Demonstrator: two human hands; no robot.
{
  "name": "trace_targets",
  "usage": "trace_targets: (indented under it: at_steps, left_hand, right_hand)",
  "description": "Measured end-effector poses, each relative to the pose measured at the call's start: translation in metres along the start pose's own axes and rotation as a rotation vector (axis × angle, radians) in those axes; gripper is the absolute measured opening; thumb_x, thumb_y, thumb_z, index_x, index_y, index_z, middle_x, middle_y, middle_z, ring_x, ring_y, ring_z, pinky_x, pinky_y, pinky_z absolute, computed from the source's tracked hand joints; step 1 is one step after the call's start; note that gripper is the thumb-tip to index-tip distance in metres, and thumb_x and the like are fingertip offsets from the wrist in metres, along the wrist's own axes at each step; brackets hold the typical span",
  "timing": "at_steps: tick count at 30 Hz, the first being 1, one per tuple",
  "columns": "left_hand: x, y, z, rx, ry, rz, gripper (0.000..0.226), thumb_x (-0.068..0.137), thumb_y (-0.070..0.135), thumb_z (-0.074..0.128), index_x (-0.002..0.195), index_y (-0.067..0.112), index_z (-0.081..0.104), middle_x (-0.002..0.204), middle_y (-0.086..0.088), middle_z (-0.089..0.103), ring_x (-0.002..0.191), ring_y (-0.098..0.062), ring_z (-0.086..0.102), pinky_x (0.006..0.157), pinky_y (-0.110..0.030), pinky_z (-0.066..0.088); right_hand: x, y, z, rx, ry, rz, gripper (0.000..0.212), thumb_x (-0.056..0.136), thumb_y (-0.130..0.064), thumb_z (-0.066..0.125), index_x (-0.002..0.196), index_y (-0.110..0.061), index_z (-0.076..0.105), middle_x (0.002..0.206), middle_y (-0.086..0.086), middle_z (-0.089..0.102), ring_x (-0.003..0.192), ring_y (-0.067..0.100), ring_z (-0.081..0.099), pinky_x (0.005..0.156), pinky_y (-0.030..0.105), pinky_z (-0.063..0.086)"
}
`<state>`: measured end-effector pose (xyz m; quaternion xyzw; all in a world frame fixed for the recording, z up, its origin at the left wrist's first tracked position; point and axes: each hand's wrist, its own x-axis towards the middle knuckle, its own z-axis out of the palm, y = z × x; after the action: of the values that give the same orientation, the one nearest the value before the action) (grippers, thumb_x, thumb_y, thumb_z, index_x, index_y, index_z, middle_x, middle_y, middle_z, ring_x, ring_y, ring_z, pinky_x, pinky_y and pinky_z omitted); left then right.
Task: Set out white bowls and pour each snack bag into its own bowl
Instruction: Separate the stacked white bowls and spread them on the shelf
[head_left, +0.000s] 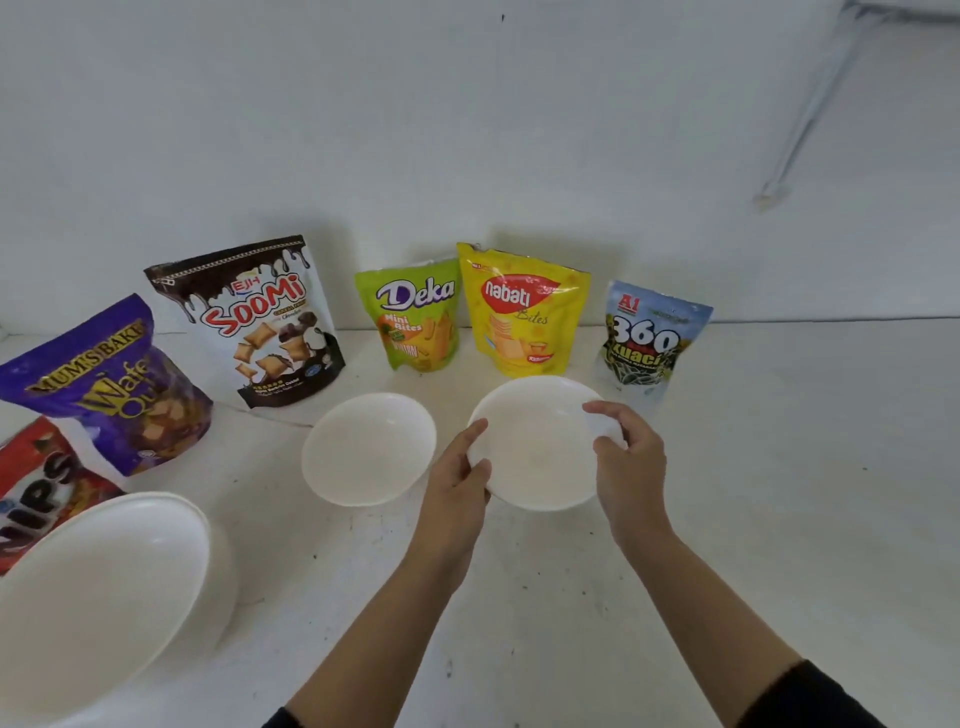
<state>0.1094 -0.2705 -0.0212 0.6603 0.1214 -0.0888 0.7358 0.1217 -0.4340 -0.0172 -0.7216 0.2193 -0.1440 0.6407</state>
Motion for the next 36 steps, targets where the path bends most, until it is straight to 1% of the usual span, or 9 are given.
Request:
trace_targets:
  at_steps: [2, 5, 7, 18, 22, 25, 28, 32, 36]
  left_hand:
    - [0.012, -0.010, 0.004, -0.026, 0.013, -0.023, 0.049, 0.104, -0.002, 0.038, 0.142, 0.024, 0.055, 0.148, 0.001, 0.051, 0.134, -0.025, 0.049, 0.115, -0.047, 0.042]
    - [0.030, -0.022, 0.006, -0.029, 0.046, -0.033, 0.050, 0.105, -0.001, 0.038, 0.147, 0.024, 0.050, 0.153, 0.003, 0.045, 0.141, -0.024, 0.042, 0.119, -0.049, 0.036]
    - [0.039, -0.028, 0.004, -0.020, 0.080, -0.033, 0.051, 0.105, 0.001, 0.037, 0.147, 0.027, 0.050, 0.157, 0.005, 0.040, 0.145, -0.023, 0.037, 0.121, -0.050, 0.032]
    - [0.052, -0.026, -0.030, -0.027, 0.211, -0.083, 0.051, 0.106, 0.000, 0.033, 0.148, 0.025, 0.049, 0.152, 0.007, 0.036, 0.146, -0.029, 0.032, 0.122, -0.058, 0.027]
    - [0.048, -0.019, -0.038, -0.043, 0.189, -0.117, 0.050, 0.105, 0.002, 0.040, 0.148, 0.027, 0.049, 0.157, 0.007, 0.033, 0.147, -0.028, 0.030, 0.123, -0.058, 0.024]
    - [0.038, -0.013, -0.037, -0.071, 0.126, -0.131, 0.052, 0.101, 0.010, 0.054, 0.149, 0.030, 0.048, 0.159, 0.008, 0.031, 0.148, -0.025, 0.028, 0.124, -0.054, 0.020]
    - [0.021, -0.003, -0.037, -0.069, 0.075, -0.156, 0.057, 0.100, 0.014, 0.058, 0.152, 0.031, 0.043, 0.159, 0.007, 0.032, 0.150, -0.025, 0.026, 0.124, -0.052, 0.019]
    - [-0.002, 0.017, -0.052, -0.003, 0.038, -0.247, 0.056, 0.100, 0.024, 0.063, 0.151, 0.036, 0.043, 0.160, 0.000, 0.034, 0.149, -0.030, 0.032, 0.122, -0.053, 0.027]
    - [-0.027, 0.043, -0.078, 0.274, -0.056, -0.180, 0.033, 0.100, 0.035, 0.060, 0.131, 0.040, 0.048, 0.133, 0.002, 0.059, 0.125, -0.023, 0.057, 0.112, -0.046, 0.043]
  right_hand:
    - [0.011, 0.012, 0.005, -0.063, -0.040, 0.038, 0.055, 0.083, 0.011, 0.041, 0.111, -0.026, 0.070, 0.113, 0.000, 0.063, 0.099, 0.022, 0.055, 0.069, 0.026, 0.046]
    - [0.025, 0.028, 0.018, -0.140, -0.134, 0.123, 0.062, 0.085, 0.010, 0.037, 0.131, -0.024, 0.063, 0.143, 0.004, 0.052, 0.132, 0.027, 0.045, 0.104, 0.041, 0.046]
    - [0.029, 0.033, 0.026, -0.154, -0.190, 0.157, 0.069, 0.083, 0.011, 0.034, 0.137, -0.025, 0.059, 0.148, 0.005, 0.047, 0.139, 0.029, 0.039, 0.113, 0.048, 0.041]
    - [0.032, 0.029, 0.060, -0.190, -0.352, 0.161, 0.071, 0.084, 0.012, 0.035, 0.139, -0.027, 0.057, 0.153, 0.001, 0.045, 0.139, 0.024, 0.038, 0.113, 0.040, 0.041]
    - [0.028, 0.029, 0.065, -0.222, -0.358, 0.115, 0.063, 0.086, 0.006, 0.043, 0.137, -0.028, 0.057, 0.150, 0.000, 0.047, 0.137, 0.024, 0.041, 0.112, 0.043, 0.043]
    - [0.020, 0.024, 0.062, -0.266, -0.321, 0.013, 0.056, 0.090, 0.003, 0.049, 0.139, -0.025, 0.055, 0.153, 0.000, 0.043, 0.142, 0.022, 0.038, 0.112, 0.033, 0.037]
    - [0.006, 0.014, 0.054, -0.386, -0.283, -0.186, 0.049, 0.095, -0.002, 0.052, 0.139, -0.023, 0.055, 0.159, -0.001, 0.037, 0.147, 0.019, 0.032, 0.118, 0.036, 0.029]
    - [-0.013, -0.006, 0.047, -0.328, -0.272, -0.341, 0.041, 0.095, -0.002, 0.056, 0.130, -0.020, 0.062, 0.139, -0.003, 0.060, 0.130, 0.013, 0.051, 0.114, 0.036, 0.041]
    - [-0.037, -0.028, 0.056, -0.214, -0.336, -0.335, 0.030, 0.095, -0.005, 0.058, 0.115, -0.026, 0.065, 0.106, -0.006, 0.071, 0.103, 0.007, 0.063, 0.084, 0.015, 0.049]
